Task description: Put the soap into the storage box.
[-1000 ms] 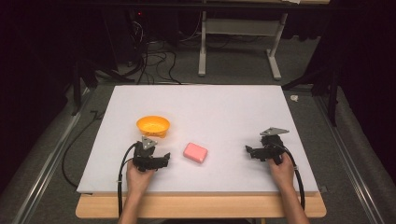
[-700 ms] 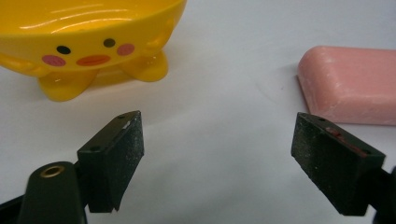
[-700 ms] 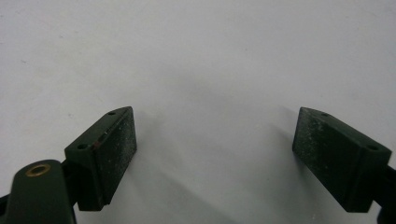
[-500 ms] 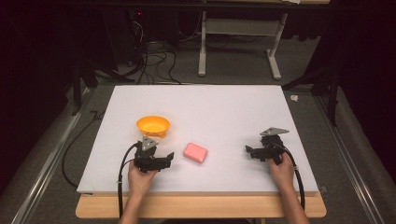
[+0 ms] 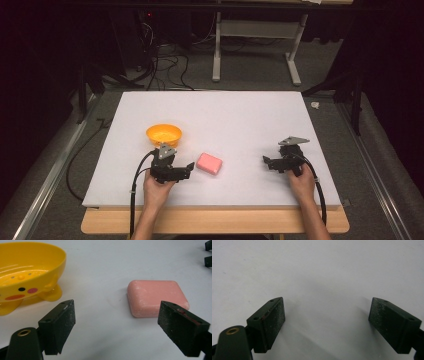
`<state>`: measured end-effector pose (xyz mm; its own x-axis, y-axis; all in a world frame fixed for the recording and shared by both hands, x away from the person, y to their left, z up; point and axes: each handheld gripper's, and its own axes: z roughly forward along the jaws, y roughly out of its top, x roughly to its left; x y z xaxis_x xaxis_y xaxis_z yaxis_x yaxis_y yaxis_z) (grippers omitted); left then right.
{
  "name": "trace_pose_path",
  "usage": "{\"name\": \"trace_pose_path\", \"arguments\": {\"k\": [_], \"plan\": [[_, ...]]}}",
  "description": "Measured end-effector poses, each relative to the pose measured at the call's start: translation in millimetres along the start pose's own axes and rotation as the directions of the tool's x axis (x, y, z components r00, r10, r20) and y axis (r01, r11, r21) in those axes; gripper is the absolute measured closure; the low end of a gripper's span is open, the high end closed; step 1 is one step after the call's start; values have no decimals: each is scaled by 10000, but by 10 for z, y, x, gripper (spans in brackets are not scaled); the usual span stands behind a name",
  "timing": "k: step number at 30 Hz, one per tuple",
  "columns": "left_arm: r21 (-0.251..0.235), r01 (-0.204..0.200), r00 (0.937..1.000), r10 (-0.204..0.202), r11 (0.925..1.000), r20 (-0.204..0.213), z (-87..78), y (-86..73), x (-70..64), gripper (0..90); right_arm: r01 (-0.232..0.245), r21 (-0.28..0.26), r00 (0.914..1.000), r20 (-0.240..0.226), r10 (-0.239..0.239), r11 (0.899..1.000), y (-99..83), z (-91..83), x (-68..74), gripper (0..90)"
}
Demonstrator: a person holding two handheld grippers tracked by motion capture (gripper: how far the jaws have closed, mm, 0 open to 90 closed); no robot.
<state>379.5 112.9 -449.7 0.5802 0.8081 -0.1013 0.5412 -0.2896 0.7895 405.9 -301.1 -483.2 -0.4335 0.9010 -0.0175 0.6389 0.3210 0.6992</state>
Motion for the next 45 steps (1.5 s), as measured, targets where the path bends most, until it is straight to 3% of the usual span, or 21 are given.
{"name": "trace_pose_path", "arguments": {"k": [7, 35, 45], "plan": [[-139, 12, 9998, -9, 9999, 174, 8, 62, -84, 152, -3, -1, 10000, -1, 3, 10000, 0, 0, 0, 143], [145, -562, 9970, 553, 9983, 539, 216, 190, -392, 121, 7, 1, 10000, -1, -7, 10000, 0, 0, 0, 143], [390, -704, 9969, 690, 9968, 379, 359, 195, -480, 96, -16, -6, 10000, 2, 16, 10000, 0, 0, 1, 143]]}}
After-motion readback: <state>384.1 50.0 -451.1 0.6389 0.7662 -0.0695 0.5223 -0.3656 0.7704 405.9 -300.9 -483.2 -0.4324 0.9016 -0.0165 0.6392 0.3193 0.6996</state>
